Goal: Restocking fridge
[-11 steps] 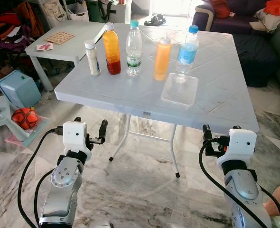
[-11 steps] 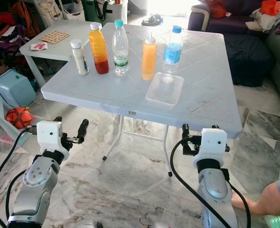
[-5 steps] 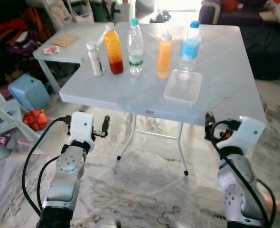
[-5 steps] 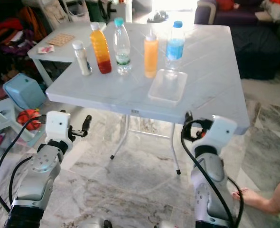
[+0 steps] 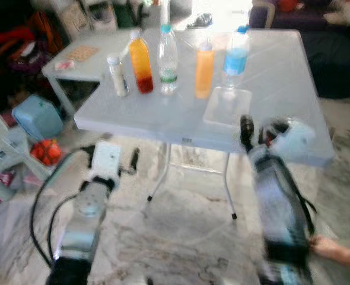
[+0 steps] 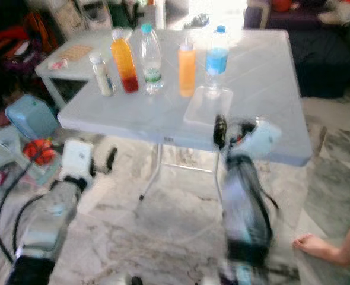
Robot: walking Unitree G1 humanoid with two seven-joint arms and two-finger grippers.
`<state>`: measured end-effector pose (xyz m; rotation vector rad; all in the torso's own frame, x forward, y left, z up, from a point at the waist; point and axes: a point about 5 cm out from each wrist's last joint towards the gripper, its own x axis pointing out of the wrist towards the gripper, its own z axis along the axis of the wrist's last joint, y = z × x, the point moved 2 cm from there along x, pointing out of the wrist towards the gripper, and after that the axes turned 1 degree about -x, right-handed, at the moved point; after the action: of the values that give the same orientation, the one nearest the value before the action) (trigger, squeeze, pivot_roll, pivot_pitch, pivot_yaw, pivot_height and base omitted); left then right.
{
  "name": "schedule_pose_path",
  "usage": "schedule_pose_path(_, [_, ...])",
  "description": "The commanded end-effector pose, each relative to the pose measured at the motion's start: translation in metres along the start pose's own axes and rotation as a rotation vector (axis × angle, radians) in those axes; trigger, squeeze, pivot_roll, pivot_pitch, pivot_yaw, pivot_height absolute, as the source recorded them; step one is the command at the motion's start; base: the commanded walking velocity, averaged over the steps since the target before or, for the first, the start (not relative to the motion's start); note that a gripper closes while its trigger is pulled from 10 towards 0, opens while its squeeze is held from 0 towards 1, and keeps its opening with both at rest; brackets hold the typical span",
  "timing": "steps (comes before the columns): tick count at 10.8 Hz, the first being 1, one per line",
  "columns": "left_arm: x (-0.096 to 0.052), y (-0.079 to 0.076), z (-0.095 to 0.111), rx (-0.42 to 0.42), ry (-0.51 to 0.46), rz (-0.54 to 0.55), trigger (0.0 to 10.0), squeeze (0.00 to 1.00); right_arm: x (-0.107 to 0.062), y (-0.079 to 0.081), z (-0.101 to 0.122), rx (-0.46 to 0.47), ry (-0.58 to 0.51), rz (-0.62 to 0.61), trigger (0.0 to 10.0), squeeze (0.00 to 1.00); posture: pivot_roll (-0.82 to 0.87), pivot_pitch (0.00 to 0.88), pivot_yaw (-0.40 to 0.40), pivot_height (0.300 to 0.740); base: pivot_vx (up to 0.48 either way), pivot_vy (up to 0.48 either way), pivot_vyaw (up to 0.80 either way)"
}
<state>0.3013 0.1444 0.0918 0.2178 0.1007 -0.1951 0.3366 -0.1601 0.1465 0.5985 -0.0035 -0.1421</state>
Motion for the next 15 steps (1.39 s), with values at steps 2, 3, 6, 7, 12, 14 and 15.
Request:
schedule_pose_path(2, [-0.002,0.004,0.003,0.045,-0.008,0.005,10.0,0.00,0.011,0.004,-0.001,0.042,0.001,-0.029,10.0,0.00,0.00,0.006,0.091,0.740,0.000,0.000,0.00])
schedule_pose_path(3, [-0.003,0.006,0.002,0.052,-0.006,0.010,10.0,0.00,0.012,0.004,-0.001,0.041,0.004,-0.023,10.0,0.00,0.00,0.009,0.088,0.740,0.000,0.000,0.00])
schedule_pose_path(6, [-0.005,0.001,0.001,0.073,-0.006,-0.012,10.0,0.00,0.016,-0.016,-0.004,0.032,0.031,-0.076,10.0,0.00,-0.01,0.024,0.100,0.740,0.000,0.000,0.00])
schedule_pose_path(7, [-0.004,0.001,0.003,0.080,-0.008,-0.016,10.0,0.00,0.016,-0.019,-0.001,0.039,0.027,-0.076,10.0,0.00,-0.01,0.024,0.104,0.740,0.000,0.000,0.00])
schedule_pose_path(12, [-0.007,0.006,0.002,0.113,-0.001,-0.025,10.0,0.00,0.027,-0.036,0.015,0.030,0.082,0.021,10.0,0.00,0.01,0.037,0.124,0.740,0.000,0.000,0.00])
schedule_pose_path(14, [-0.006,0.006,0.006,0.139,-0.011,-0.038,10.0,0.00,0.036,-0.035,0.030,0.047,0.080,0.084,10.0,0.00,0.02,0.040,0.132,0.740,0.000,0.000,0.00])
schedule_pose_path(15, [-0.006,0.007,0.006,0.144,-0.011,-0.036,10.0,0.00,0.039,-0.036,0.034,0.062,0.075,0.086,10.0,0.00,0.03,0.039,0.134,0.740,0.000,0.000,0.00])
